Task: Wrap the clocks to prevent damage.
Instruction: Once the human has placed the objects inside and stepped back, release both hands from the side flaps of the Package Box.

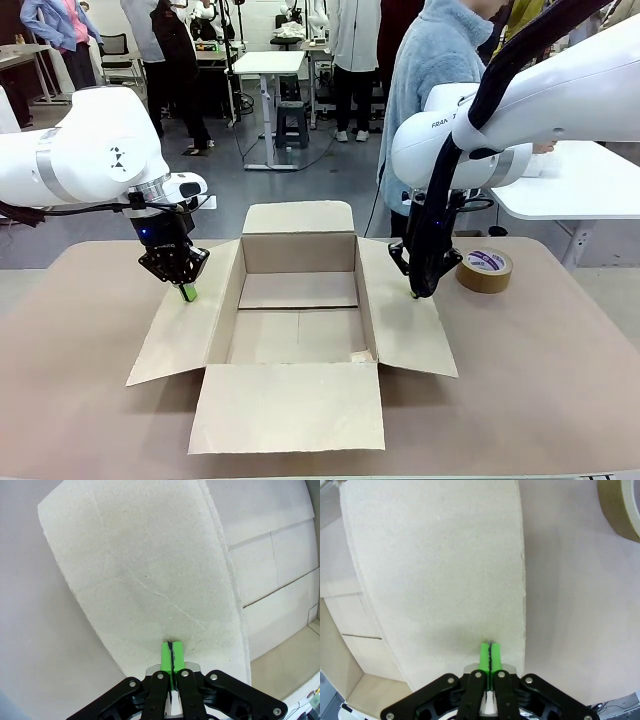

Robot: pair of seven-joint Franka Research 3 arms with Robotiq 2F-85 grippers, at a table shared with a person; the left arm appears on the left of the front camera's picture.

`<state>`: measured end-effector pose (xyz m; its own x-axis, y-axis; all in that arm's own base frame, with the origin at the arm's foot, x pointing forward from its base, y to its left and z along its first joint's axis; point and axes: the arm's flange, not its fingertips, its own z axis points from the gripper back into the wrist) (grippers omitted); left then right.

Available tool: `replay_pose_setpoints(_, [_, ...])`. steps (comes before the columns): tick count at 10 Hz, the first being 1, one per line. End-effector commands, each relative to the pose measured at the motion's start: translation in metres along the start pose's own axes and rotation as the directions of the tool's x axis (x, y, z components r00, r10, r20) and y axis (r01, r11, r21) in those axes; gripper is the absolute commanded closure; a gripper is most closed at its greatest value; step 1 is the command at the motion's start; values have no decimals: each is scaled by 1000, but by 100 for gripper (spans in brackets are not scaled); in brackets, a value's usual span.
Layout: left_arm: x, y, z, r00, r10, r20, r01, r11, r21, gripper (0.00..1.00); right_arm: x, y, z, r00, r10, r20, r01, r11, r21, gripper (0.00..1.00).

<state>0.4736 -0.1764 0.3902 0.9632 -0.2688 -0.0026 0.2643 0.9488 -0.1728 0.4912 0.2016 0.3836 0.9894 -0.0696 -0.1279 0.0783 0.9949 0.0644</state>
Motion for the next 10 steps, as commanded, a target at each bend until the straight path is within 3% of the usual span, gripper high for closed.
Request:
replay_pose_setpoints(1, [-1,1,-2,1000,0,-2,0,1000,3,100,-1,1,1,1000,-6,0,6,1000,0,100])
replay_pose_setpoints(10, [-1,1,-2,1000,0,-2,0,1000,3,100,-1,1,1,1000,-6,0,6,1000,0,100])
